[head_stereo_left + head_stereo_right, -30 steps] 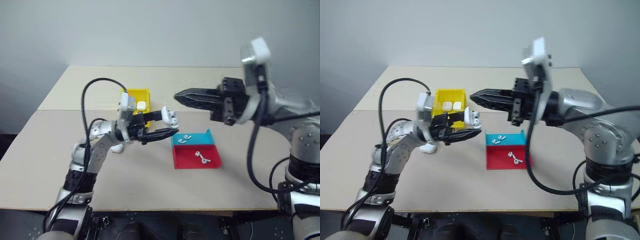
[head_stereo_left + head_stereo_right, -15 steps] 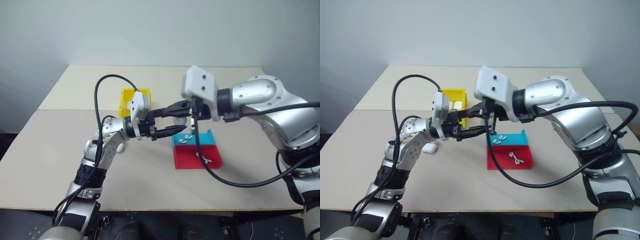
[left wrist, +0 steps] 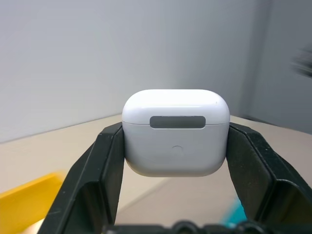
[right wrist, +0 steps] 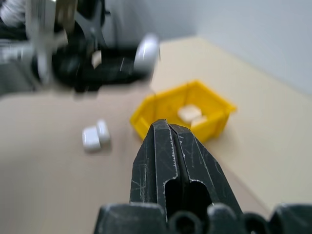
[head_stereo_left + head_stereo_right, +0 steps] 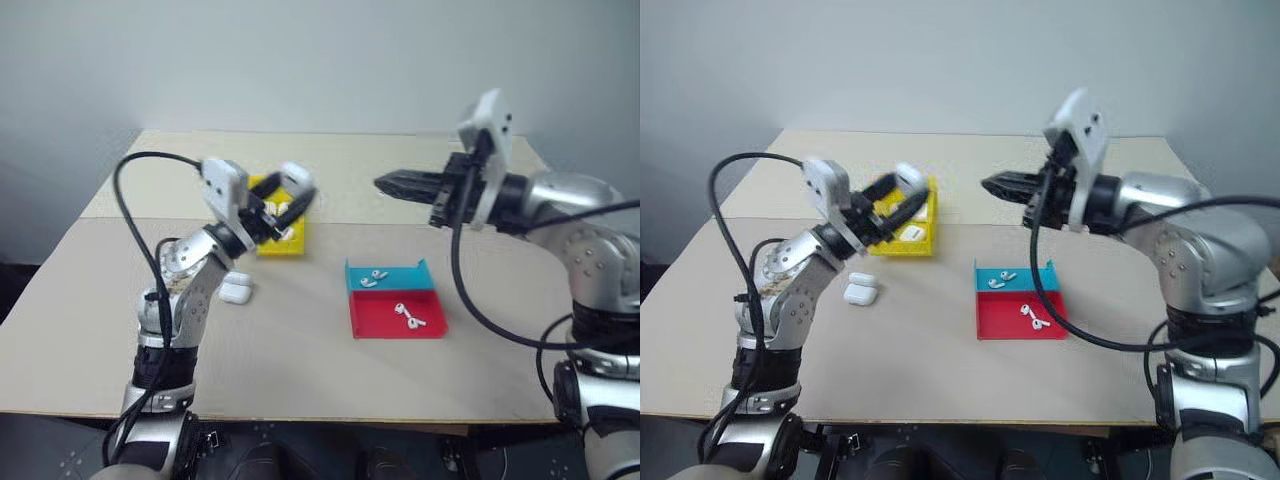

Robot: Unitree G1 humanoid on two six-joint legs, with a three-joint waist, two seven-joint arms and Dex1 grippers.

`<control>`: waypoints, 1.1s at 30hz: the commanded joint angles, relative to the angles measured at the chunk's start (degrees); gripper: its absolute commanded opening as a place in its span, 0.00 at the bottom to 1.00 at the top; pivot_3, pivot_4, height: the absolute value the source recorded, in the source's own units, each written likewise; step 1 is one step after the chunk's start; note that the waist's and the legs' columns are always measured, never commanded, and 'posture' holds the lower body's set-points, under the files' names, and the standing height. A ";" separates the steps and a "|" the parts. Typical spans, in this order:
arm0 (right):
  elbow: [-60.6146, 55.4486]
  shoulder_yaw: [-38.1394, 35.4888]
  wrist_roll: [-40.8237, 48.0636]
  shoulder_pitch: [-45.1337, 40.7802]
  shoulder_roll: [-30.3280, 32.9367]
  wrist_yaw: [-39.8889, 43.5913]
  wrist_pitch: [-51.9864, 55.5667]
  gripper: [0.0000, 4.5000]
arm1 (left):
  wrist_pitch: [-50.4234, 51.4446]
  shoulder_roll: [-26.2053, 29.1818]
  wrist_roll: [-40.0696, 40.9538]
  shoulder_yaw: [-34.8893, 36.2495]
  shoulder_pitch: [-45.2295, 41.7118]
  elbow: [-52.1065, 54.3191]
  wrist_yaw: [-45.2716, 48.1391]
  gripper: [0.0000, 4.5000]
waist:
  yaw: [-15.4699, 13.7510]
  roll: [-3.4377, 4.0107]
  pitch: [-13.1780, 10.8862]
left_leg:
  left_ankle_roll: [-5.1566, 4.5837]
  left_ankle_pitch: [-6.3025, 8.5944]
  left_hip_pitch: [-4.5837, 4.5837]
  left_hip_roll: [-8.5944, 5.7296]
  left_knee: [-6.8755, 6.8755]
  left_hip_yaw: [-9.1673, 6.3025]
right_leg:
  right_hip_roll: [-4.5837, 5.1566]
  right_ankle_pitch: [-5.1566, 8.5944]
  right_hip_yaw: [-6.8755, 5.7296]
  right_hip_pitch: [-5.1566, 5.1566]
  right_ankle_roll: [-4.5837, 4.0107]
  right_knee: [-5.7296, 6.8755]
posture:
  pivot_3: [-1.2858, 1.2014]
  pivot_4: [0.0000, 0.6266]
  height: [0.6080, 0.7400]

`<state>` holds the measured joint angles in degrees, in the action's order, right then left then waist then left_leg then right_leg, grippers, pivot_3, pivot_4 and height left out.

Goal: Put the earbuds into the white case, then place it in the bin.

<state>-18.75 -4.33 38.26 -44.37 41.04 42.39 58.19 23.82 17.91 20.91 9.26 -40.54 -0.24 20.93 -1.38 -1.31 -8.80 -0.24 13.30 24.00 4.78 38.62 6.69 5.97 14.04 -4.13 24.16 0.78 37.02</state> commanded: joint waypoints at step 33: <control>-12.85 -4.17 -2.26 22.69 3.75 5.51 -16.03 0.00 | 10.88 22.84 9.44 7.82 19.97 22.02 17.40 0.99 | 1.49 -0.04 -0.03 | 0.25 -0.14 0.20 0.06 0.02 -0.01 | 0.03 0.02 -0.02 0.17 0.09 -0.04 | 0.52 0.24 1.00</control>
<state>-29.28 -5.83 36.06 -21.74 43.65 45.39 46.15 29.94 38.25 23.29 13.21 -21.97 12.31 33.68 0.11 -1.35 -8.83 -0.19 13.29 24.10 4.82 38.64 6.68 6.02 14.06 -4.14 24.27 0.87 37.01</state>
